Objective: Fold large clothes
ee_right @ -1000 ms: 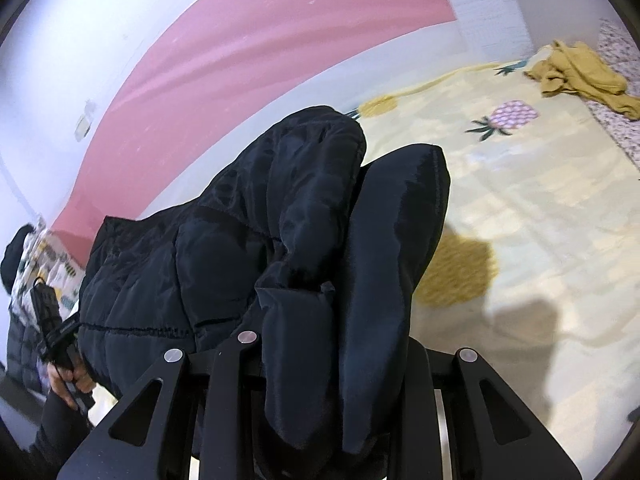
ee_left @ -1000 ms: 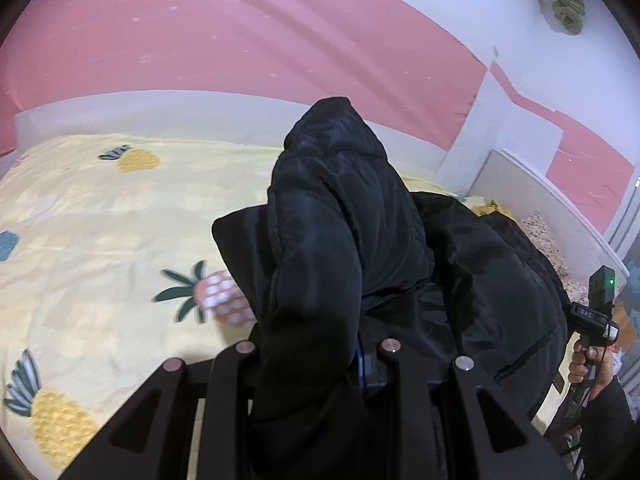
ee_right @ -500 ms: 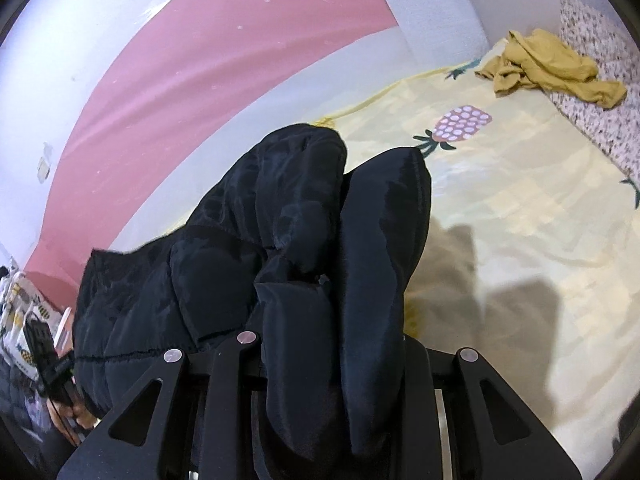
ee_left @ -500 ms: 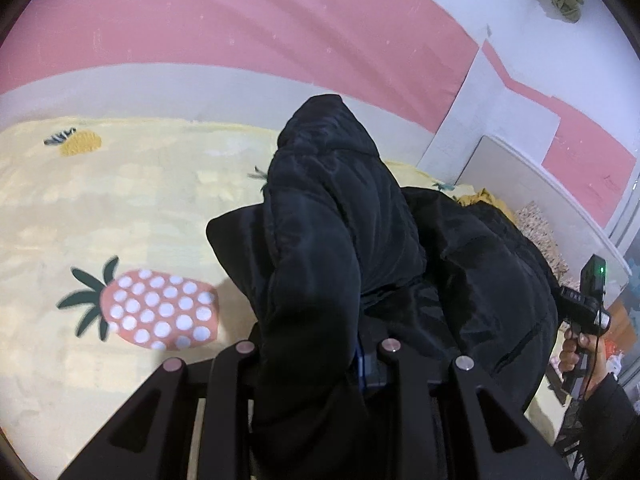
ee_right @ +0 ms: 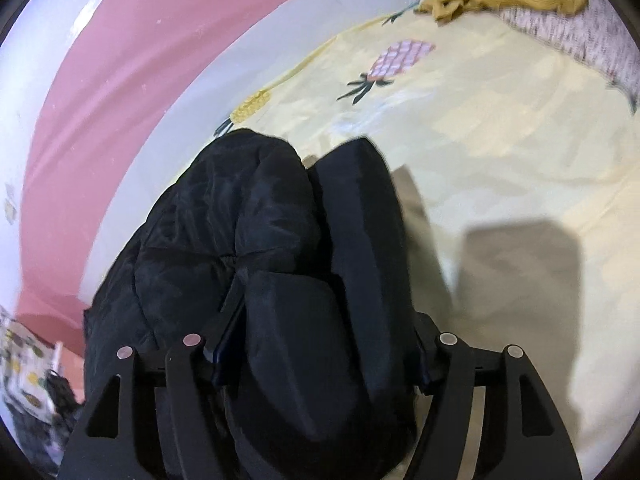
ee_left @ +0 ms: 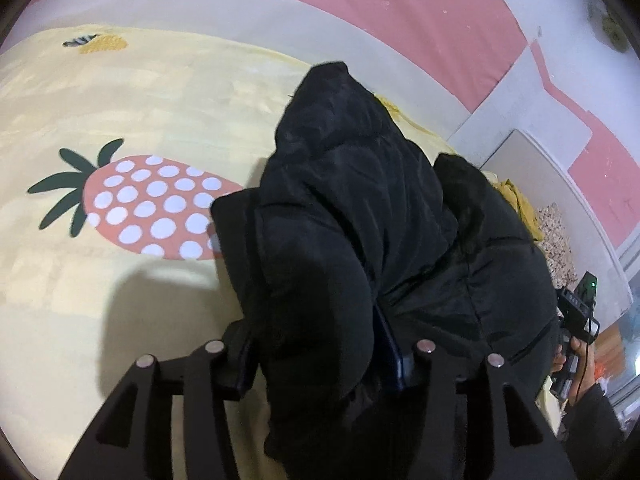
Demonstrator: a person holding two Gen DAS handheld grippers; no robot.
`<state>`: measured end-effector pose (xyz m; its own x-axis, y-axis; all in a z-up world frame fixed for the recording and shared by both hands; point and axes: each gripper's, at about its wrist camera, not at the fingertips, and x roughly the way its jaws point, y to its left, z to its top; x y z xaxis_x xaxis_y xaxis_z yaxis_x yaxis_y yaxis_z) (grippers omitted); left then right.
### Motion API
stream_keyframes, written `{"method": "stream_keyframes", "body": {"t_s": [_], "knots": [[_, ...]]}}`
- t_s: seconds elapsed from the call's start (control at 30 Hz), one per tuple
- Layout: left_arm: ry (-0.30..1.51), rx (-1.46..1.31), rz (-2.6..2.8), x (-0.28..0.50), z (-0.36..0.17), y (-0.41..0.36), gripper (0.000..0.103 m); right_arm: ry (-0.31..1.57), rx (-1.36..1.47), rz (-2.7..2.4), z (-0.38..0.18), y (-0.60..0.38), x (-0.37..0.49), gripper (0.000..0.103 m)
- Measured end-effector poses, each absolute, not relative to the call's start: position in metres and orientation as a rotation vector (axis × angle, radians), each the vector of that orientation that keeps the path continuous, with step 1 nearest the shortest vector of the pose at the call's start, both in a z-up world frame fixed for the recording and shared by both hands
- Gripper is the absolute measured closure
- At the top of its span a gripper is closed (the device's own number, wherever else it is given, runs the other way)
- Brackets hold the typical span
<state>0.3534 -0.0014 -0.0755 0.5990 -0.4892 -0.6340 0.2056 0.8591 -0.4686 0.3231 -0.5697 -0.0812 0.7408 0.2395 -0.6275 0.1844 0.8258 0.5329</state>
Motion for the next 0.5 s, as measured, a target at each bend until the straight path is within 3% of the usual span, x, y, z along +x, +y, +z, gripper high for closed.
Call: {"method": "stream_keyframes", "body": {"t_s": [0.33, 0.5], "knots": [[0.708, -0.319, -0.308, 0.33, -0.024, 0.029, 0.049, 0.625, 0.334, -0.169, -0.011, -0.553, 0.287, 0.036], [0.645, -0.254, -0.327, 0.344, 0.003, 0.011, 0.048, 0.644, 0.264, -0.098, -0.013, -0.525, 0.302, 0.036]]}}
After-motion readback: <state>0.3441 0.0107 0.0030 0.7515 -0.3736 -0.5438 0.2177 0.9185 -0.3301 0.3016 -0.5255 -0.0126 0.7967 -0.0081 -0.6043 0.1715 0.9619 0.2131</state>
